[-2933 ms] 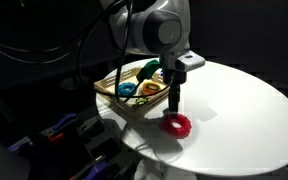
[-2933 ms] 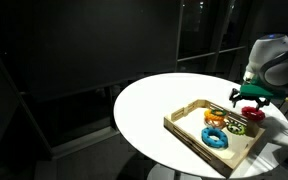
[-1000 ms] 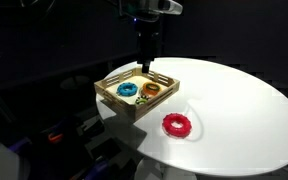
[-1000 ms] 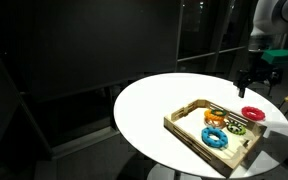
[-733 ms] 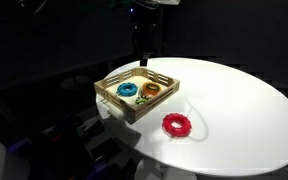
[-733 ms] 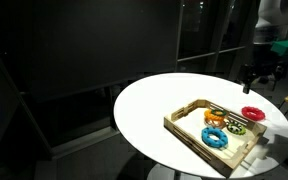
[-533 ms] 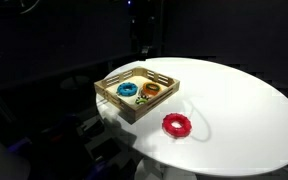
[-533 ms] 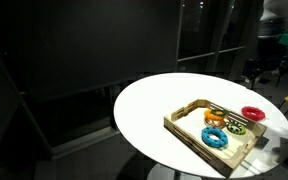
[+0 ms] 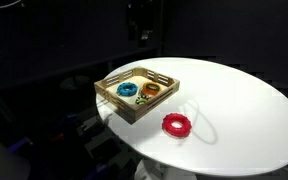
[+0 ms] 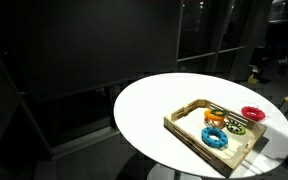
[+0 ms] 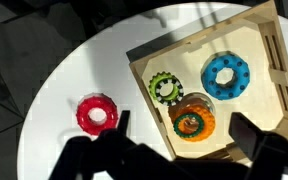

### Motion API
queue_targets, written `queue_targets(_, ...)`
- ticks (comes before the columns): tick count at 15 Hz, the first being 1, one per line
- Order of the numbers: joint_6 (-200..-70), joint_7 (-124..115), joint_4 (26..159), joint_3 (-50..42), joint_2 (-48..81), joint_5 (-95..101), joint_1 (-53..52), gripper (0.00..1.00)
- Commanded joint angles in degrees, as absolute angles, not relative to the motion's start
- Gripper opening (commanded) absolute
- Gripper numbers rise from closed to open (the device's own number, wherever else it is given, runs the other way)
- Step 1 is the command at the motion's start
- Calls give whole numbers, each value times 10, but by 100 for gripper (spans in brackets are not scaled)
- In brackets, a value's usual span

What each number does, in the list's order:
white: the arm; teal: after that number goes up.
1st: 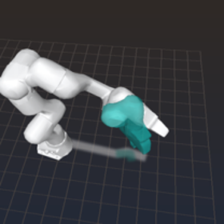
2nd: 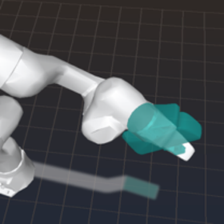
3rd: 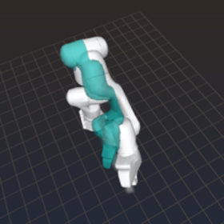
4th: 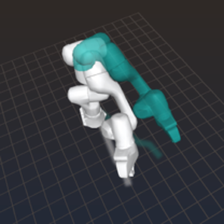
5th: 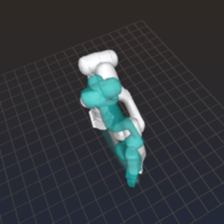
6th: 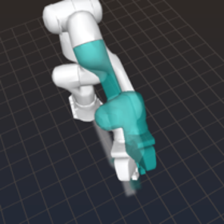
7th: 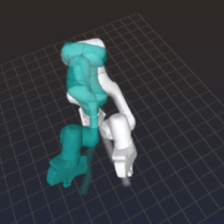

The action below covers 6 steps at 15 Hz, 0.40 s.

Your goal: Remove the red ring from the wooden tray and put it on the table

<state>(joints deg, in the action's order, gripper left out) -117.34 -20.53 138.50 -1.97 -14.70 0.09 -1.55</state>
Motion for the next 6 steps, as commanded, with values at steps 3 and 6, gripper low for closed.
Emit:
queue_targets(3,-1167,-173,1399,-8,-182,-8,-1,100)
queue_targets(6,-1172,-188,1393,-3,-167,-3,0,100)
